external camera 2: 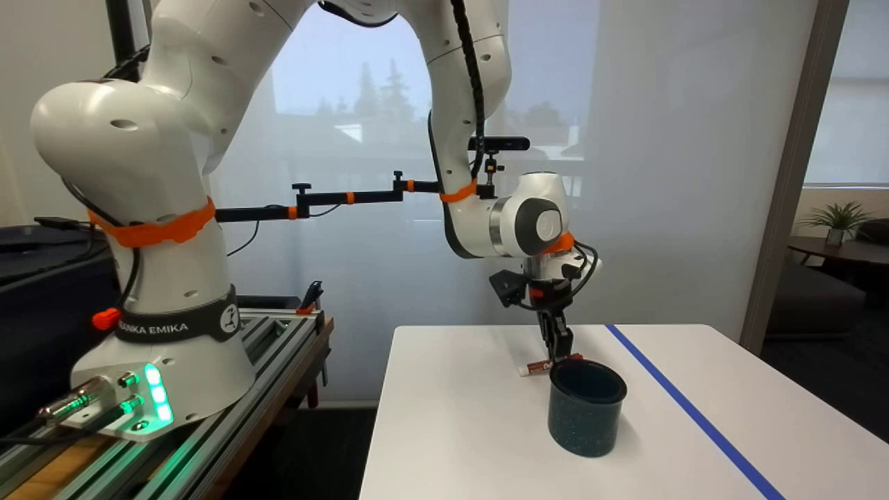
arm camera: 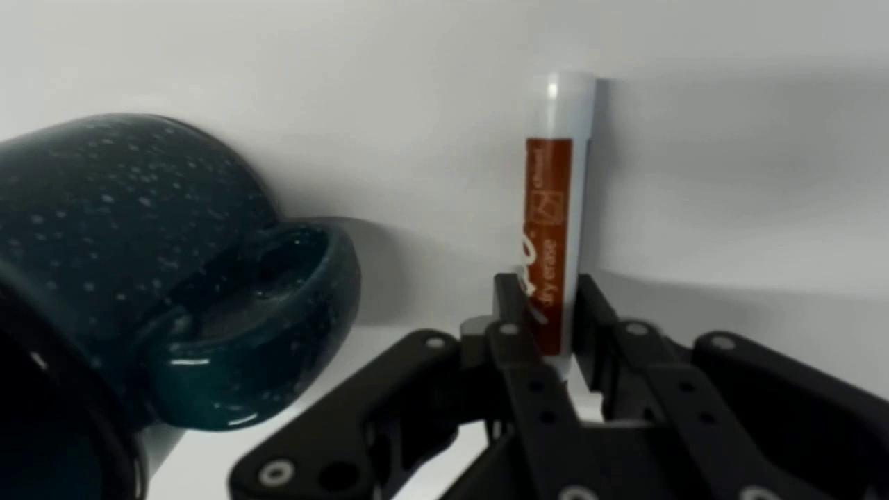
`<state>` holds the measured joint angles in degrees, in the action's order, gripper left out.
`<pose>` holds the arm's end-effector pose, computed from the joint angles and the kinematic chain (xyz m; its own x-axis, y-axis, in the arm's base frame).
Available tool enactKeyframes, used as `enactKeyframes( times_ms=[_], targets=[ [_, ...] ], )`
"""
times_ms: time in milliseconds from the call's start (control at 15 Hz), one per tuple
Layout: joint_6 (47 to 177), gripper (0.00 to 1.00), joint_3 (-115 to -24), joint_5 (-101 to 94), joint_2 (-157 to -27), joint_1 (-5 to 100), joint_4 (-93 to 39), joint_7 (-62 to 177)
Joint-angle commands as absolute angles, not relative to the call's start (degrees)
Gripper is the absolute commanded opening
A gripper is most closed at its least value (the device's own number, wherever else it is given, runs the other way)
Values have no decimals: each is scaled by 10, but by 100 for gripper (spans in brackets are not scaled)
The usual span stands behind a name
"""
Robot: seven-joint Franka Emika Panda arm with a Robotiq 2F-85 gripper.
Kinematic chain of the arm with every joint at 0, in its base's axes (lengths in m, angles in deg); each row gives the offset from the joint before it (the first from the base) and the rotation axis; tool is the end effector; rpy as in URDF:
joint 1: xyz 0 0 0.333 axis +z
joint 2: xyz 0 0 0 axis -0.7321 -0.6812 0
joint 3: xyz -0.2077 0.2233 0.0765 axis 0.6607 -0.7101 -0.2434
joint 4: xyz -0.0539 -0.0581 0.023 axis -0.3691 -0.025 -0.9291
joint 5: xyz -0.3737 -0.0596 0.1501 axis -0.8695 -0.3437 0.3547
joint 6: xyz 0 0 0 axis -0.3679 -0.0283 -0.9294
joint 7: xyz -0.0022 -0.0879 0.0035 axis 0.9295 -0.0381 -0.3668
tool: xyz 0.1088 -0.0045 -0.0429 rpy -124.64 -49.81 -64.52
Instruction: Remove the marker from the cup and put it on the table
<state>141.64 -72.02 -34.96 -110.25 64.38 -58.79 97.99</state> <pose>0.5286 0.1820 0.0935 0.9814 0.0820 0.1735 0.0585 -0.9889 0.1366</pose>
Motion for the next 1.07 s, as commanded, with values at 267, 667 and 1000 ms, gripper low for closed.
enactKeyframes(
  times_ms=[267, 667, 1000],
  targets=[
    [1410, 83, -665, -276, -1104, 724, -556, 930],
    [1347, 100, -578, -295, -958, 803, -614, 993],
    [1195, 100, -564, -321, -800, 812, -683, 1052]
  ],
)
